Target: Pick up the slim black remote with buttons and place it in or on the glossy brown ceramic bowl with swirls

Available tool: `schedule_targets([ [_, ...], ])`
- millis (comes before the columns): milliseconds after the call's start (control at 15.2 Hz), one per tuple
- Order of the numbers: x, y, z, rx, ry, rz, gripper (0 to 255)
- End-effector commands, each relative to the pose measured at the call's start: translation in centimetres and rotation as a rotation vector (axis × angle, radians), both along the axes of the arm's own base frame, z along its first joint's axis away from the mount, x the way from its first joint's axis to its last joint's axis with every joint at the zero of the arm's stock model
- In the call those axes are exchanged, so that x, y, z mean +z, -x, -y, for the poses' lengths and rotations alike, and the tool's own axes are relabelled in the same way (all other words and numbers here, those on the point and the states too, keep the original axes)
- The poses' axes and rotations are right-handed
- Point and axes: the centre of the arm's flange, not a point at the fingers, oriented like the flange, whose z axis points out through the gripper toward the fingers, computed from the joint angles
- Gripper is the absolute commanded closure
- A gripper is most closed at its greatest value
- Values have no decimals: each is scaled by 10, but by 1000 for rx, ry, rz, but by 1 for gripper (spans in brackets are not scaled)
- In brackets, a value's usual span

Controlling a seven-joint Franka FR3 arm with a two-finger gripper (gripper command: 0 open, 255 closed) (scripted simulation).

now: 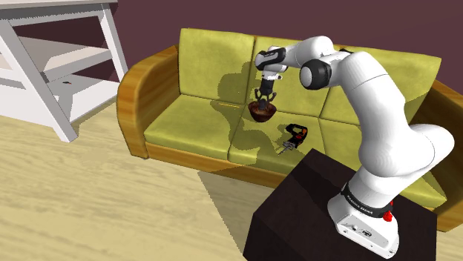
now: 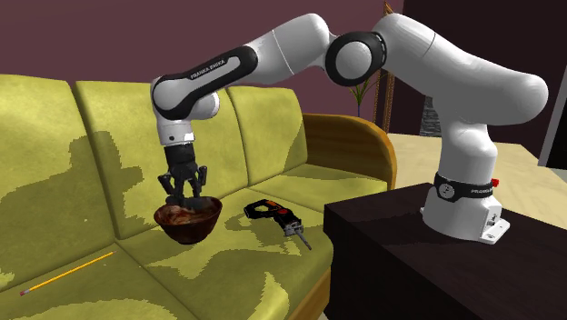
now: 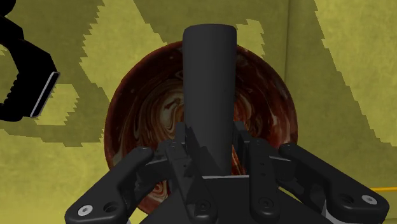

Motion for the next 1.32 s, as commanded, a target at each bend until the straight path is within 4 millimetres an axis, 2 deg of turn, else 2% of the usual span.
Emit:
schedule_targets([
  [0, -10, 0, 0, 0, 0, 1, 255],
  [528, -10, 0, 1, 0, 0, 1, 255],
  [594, -10, 0, 1, 0, 0, 1, 0],
  [924, -10, 0, 1, 0, 0, 1, 0],
  [1188, 39, -4, 11, 0, 0, 1, 0],
  [1254, 39, -4, 11, 0, 0, 1, 0],
])
